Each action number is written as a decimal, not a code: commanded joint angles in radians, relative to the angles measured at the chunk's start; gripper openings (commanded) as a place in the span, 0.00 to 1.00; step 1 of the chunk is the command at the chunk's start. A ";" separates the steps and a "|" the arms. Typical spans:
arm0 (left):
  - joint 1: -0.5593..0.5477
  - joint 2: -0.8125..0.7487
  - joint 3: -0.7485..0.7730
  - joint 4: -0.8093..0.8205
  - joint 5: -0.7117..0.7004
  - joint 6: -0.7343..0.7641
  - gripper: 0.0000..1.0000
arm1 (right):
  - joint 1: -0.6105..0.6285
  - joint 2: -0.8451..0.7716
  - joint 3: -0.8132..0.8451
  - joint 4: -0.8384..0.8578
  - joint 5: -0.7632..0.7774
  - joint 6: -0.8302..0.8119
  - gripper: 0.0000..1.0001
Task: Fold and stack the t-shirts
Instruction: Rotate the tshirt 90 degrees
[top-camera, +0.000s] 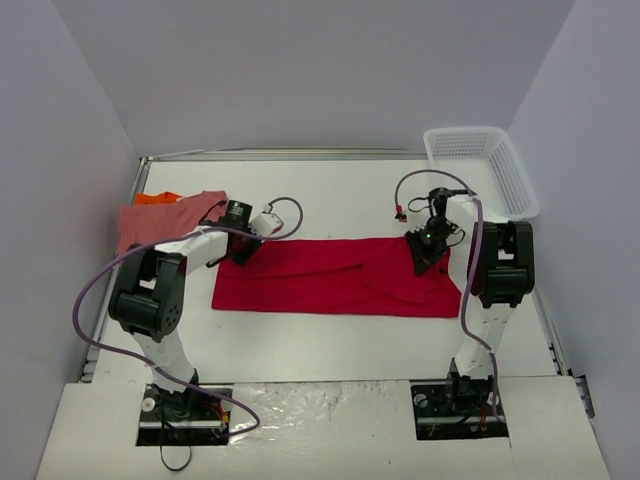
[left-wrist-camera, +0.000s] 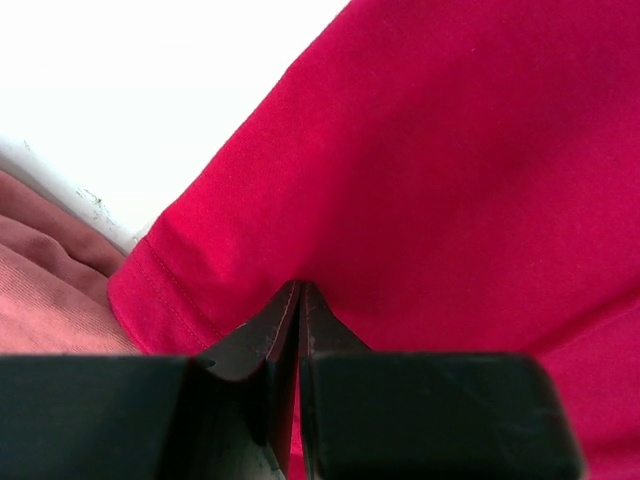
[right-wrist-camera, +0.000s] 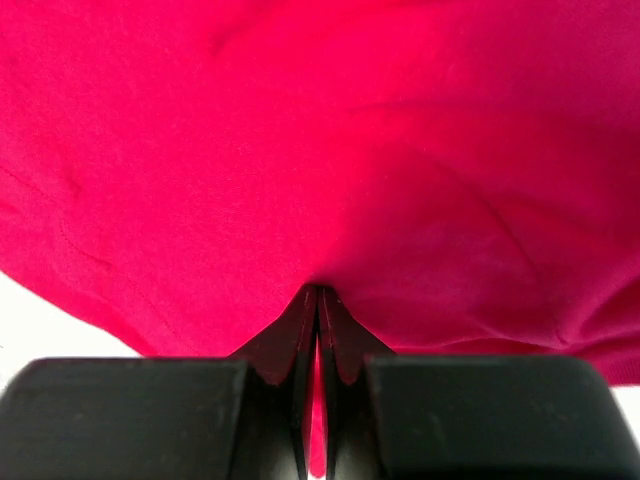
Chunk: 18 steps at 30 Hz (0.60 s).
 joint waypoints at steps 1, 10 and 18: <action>-0.004 -0.047 -0.028 -0.024 -0.003 0.007 0.02 | -0.004 0.038 0.011 -0.026 0.032 0.023 0.00; -0.006 -0.061 -0.042 -0.081 0.004 0.002 0.02 | -0.004 0.133 0.075 -0.008 0.073 0.061 0.00; -0.016 -0.104 -0.071 -0.142 0.008 0.005 0.02 | -0.001 0.247 0.238 -0.011 0.080 0.104 0.00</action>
